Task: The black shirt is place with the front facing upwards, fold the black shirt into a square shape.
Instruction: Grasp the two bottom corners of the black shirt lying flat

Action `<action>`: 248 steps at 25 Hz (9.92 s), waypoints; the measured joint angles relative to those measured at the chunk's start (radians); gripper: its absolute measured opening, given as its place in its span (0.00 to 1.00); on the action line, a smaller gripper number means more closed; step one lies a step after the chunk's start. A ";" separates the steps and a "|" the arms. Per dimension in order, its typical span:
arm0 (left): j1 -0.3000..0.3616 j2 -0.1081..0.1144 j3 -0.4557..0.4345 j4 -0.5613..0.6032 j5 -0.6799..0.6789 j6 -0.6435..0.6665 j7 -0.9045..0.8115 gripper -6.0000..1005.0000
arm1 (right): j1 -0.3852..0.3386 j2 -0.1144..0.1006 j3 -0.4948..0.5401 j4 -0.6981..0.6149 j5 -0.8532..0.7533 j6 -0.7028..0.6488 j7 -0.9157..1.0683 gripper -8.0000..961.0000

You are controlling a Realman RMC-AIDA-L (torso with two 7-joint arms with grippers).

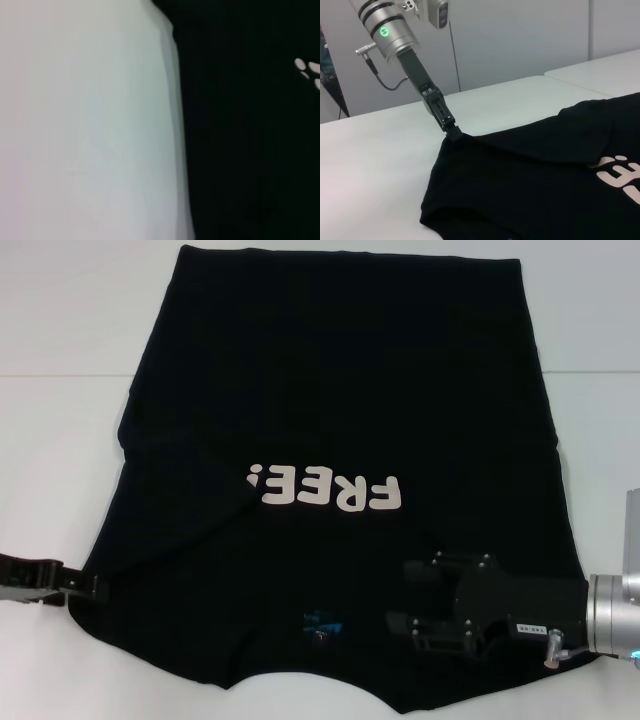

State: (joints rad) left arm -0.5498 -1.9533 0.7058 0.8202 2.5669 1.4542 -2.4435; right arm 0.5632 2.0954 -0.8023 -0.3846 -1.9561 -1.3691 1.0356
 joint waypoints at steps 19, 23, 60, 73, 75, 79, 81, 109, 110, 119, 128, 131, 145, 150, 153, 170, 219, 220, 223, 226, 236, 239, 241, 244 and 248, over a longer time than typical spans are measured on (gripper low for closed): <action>0.013 -0.054 0.055 0.093 0.082 -0.020 0.044 0.56 | 0.002 -0.002 0.000 -0.001 0.004 -0.009 0.034 0.77; 0.014 -0.056 0.057 0.099 0.084 -0.013 0.047 0.45 | 0.001 -0.002 0.001 -0.002 0.004 -0.011 0.039 0.77; 0.026 -0.043 -0.081 0.107 -0.001 0.091 0.168 0.02 | 0.029 -0.195 0.052 -0.524 -0.384 -0.311 1.450 0.77; 0.032 -0.034 -0.124 0.108 -0.008 0.095 0.179 0.02 | 0.096 -0.135 0.091 -0.514 -0.695 -0.349 1.495 0.76; 0.034 -0.034 -0.124 0.108 -0.009 0.094 0.179 0.02 | 0.089 -0.136 0.096 -0.498 -0.702 -0.342 1.491 0.76; 0.034 -0.036 -0.124 0.108 -0.009 0.092 0.179 0.02 | 0.072 -0.138 0.101 -0.472 -0.701 -0.333 1.486 0.76; 0.034 -0.037 -0.125 0.108 -0.009 0.091 0.179 0.02 | 0.066 -0.134 0.102 -0.471 -0.700 -0.327 1.485 0.76; 0.036 -0.042 -0.124 0.108 -0.024 0.093 0.179 0.02 | 0.055 -0.164 0.261 -0.319 -0.679 -0.251 1.439 0.76; 0.036 -0.042 -0.124 0.108 -0.024 0.093 0.179 0.02 | 0.055 -0.168 0.262 -0.311 -0.676 -0.250 1.435 0.76; 0.036 -0.042 -0.124 0.108 -0.024 0.094 0.179 0.02 | 0.053 -0.175 0.266 -0.299 -0.673 -0.247 1.425 0.75; 0.033 -0.042 -0.124 0.108 -0.024 0.094 0.179 0.02 | 0.053 -0.171 0.283 -0.287 -0.673 -0.247 1.402 0.74; 0.030 -0.042 -0.124 0.108 -0.024 0.094 0.179 0.02 | 0.054 -0.170 0.283 -0.274 -0.672 -0.242 1.397 0.74; 0.028 -0.042 -0.124 0.108 -0.024 0.093 0.178 0.02 | 0.057 -0.172 0.283 -0.251 -0.670 -0.235 1.388 0.72; 0.028 -0.042 -0.124 0.108 -0.024 0.093 0.178 0.02 | 0.058 -0.171 0.284 -0.250 -0.670 -0.236 1.384 0.72; 0.028 -0.042 -0.124 0.108 -0.024 0.092 0.179 0.02 | 0.059 -0.169 0.284 -0.249 -0.665 -0.236 1.378 0.71; 0.028 -0.044 -0.125 0.108 -0.025 0.093 0.179 0.02 | 0.041 -0.188 0.278 -0.238 -0.642 -0.241 1.370 0.71; 0.027 -0.044 -0.124 0.108 -0.025 0.091 0.179 0.02 | 0.042 -0.172 0.273 -0.225 -0.644 -0.221 1.354 0.71; 0.027 -0.044 -0.124 0.108 -0.025 0.091 0.179 0.02 | 0.042 -0.171 0.273 -0.225 -0.644 -0.221 1.354 0.71; 0.027 -0.043 -0.124 0.108 -0.025 0.091 0.179 0.02 | 0.044 -0.170 0.273 -0.224 -0.644 -0.221 1.353 0.71; 0.027 -0.042 -0.125 0.108 -0.025 0.091 0.179 0.02 | 0.045 -0.168 0.273 -0.223 -0.643 -0.221 1.353 0.71; 0.027 -0.043 -0.124 0.108 -0.025 0.091 0.179 0.02 | 0.059 -0.165 0.283 -0.189 -0.625 -0.221 1.340 0.71; 0.027 -0.043 -0.125 0.108 -0.025 0.091 0.179 0.02 | 0.060 -0.165 0.283 -0.187 -0.613 -0.215 1.338 0.71; 0.027 -0.043 -0.125 0.108 -0.025 0.091 0.179 0.02 | 0.060 -0.165 0.283 -0.186 -0.610 -0.211 1.337 0.71; 0.027 -0.044 -0.124 0.108 -0.025 0.090 0.179 0.02 | 0.061 -0.163 0.281 -0.184 -0.608 -0.209 1.337 0.71; 0.027 -0.044 -0.124 0.108 -0.025 0.091 0.179 0.02 | 0.069 -0.156 0.274 -0.184 -0.607 -0.209 1.336 0.71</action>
State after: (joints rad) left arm -0.5231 -1.9970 0.5814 0.9280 2.5418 1.5447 -2.2641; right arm 0.6324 1.9392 -0.5282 -0.5689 -2.5631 -1.5779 2.3711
